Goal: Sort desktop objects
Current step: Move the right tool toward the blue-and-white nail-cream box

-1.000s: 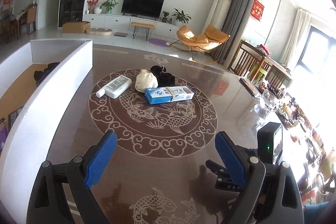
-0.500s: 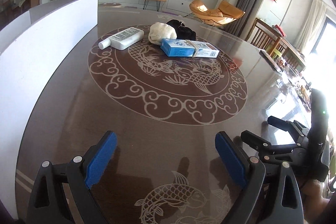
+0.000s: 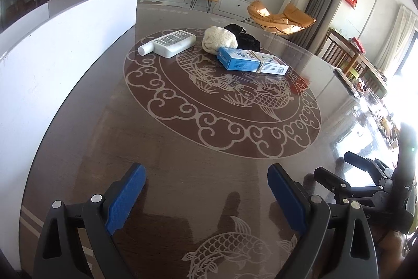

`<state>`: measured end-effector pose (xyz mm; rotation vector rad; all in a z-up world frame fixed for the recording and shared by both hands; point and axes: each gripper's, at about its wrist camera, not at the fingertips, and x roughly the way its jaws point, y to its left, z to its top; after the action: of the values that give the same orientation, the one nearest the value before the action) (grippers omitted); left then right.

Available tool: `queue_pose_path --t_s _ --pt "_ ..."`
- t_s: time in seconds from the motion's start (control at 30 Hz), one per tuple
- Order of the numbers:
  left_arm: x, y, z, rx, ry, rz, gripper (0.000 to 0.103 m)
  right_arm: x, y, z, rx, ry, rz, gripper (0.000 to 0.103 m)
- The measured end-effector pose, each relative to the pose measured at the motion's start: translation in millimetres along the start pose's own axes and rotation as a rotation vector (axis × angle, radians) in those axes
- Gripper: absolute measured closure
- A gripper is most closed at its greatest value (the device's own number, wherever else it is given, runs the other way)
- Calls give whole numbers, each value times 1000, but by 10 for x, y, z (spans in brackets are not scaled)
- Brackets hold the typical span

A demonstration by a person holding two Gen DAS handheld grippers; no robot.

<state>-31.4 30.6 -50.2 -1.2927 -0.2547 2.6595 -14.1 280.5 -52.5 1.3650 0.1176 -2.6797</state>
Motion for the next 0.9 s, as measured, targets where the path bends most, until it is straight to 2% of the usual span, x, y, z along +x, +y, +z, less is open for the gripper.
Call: queue_pose_path --t_s 0.17,0.37,0.63,0.73,0.9 --pt "3 6 -1 3 -7 23 8 -2 -3 -1 0 0 -1 2" --pt "84 32 -15 1 22 68 8 -3 -5 -4 0 0 0 2" --pt "122 -33 -45 58 27 136 8 -14 -18 -4 7 -3 7 2" --pt "74 67 -45 24 13 190 8 -13 -14 -1 8 -3 7 2" --pt "12 330 -26 -95 -13 195 8 -7 -8 -1 3 1 -3 2"
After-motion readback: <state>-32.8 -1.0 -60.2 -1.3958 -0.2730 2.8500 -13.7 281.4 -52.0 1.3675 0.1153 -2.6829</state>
